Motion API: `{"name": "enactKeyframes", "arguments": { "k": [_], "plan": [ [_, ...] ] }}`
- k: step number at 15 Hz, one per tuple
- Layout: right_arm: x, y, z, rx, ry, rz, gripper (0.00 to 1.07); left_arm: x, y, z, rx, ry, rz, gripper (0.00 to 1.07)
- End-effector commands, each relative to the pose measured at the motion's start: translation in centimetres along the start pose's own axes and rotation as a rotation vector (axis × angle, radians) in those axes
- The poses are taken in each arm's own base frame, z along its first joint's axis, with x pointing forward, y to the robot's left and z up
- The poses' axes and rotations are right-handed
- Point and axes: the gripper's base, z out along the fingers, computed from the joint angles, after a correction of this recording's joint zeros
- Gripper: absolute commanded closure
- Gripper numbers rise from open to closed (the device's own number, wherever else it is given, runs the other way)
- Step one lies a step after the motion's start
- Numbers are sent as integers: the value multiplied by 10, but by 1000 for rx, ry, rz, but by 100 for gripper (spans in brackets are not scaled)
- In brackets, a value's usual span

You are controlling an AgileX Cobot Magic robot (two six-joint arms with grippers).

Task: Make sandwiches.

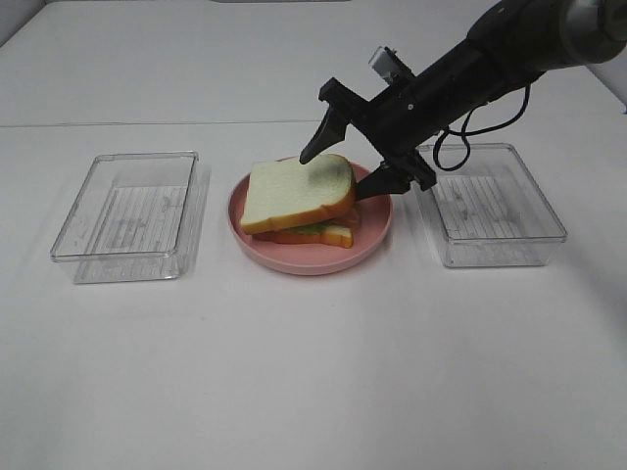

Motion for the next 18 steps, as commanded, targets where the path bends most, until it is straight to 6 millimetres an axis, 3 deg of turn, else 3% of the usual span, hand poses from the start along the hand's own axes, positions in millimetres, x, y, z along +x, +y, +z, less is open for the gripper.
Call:
{"name": "enactKeyframes", "arguments": {
  "k": [1, 6, 7, 11, 12, 13, 15, 18],
  "plan": [
    [4, 7, -21, 106, -13, -112, 31, 1, 0, -3, 2, -26, -9, 18],
    [16, 24, -83, 370, -73, -299, 31, 1, 0, -3, 2, -26, -9, 18],
    [26, 35, -111, 446, -77, -372, 31, 1, 0, -3, 2, -26, -9, 18],
    [59, 51, -174, 632, -61, -473, 31, 1, 0, -3, 2, -26, -9, 18],
    [83, 61, -206, 672, -59, -467, 31, 1, 0, -3, 2, -26, -9, 18],
    [96, 64, -217, 670, -69, -471, 31, 1, 0, -3, 2, -26, -9, 18],
    [118, 63, -231, 664, -91, -471, 31, 1, 0, -3, 2, -26, -9, 18],
    [175, 45, -246, 658, -108, -413, 31, 1, 0, -3, 2, -26, -9, 18]
  ]
}}
